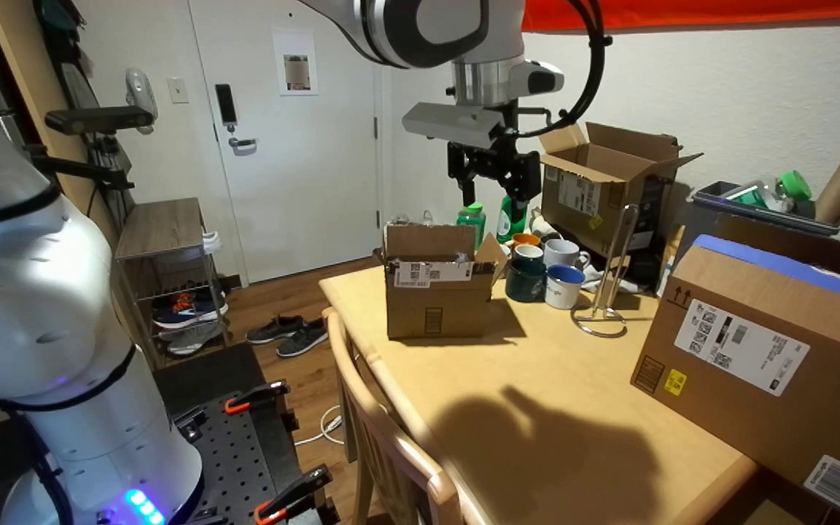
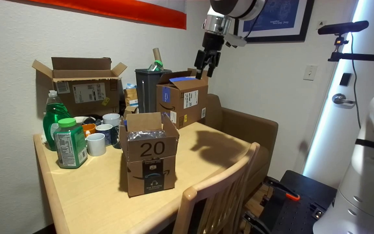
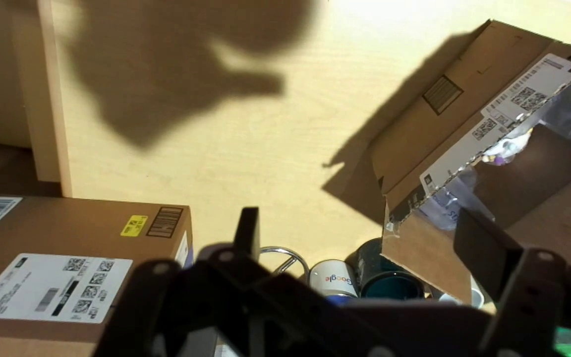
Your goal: Put the white thing on the table in the box on the left
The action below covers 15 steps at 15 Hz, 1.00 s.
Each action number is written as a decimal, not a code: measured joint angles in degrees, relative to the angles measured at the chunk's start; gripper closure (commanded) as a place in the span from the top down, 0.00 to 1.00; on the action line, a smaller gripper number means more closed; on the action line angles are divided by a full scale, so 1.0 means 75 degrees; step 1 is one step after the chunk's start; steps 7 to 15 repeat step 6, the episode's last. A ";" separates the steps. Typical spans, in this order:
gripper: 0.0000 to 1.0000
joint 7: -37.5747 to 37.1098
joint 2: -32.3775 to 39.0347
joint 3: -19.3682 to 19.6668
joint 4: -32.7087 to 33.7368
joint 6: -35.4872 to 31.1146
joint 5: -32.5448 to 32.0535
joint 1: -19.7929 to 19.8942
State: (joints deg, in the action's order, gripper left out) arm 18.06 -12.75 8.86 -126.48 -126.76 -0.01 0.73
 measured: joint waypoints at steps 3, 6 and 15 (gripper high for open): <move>1.00 -0.0003 0.0020 -0.0011 -0.0004 -0.0003 0.0000 0.0032; 1.00 -0.0007 0.0020 -0.0039 -0.0005 -0.0003 0.0000 0.0032; 1.00 -0.0007 0.0020 -0.0039 -0.0005 -0.0003 0.0000 0.0032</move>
